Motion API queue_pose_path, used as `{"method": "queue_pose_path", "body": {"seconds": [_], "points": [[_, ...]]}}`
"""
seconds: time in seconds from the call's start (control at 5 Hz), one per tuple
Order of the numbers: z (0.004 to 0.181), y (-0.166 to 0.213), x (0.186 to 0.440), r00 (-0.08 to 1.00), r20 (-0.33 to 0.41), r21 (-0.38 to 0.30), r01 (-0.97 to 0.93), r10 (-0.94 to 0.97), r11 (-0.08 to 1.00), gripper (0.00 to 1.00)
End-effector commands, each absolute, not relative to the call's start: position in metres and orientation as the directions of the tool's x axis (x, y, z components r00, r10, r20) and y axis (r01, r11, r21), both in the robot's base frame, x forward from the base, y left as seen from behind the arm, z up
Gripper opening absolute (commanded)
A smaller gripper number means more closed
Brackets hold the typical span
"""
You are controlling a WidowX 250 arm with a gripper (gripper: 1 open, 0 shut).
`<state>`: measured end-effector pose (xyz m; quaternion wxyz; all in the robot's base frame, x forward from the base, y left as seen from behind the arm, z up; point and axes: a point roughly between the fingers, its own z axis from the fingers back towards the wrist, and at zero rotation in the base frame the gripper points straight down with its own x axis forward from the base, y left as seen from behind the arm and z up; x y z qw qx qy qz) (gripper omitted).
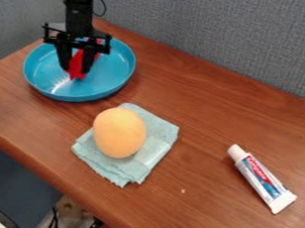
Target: Put the red object on the blue plate
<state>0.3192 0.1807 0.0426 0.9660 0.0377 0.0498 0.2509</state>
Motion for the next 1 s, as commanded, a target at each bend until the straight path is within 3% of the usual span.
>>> {"method": "queue_pose_path", "body": {"seconds": [0.0, 0.2, 0.4, 0.6, 0.8], "points": [[0.062, 0.188, 0.318, 0.86, -0.024, 0.095, -0.506, 0.51, 0.857, 0.0], [0.062, 0.185, 0.318, 0.861, -0.033, 0.093, -0.502, 0.507, 0.86, 1.0], [0.067, 0.181, 0.317, 0.863, -0.036, 0.086, -0.5, 0.505, 0.862, 1.0], [0.067, 0.179, 0.317, 0.863, -0.038, 0.078, -0.5, 0.504, 0.862, 0.0], [0.071, 0.175, 0.317, 0.865, -0.043, 0.073, -0.497, 0.5, 0.865, 1.0]]}}
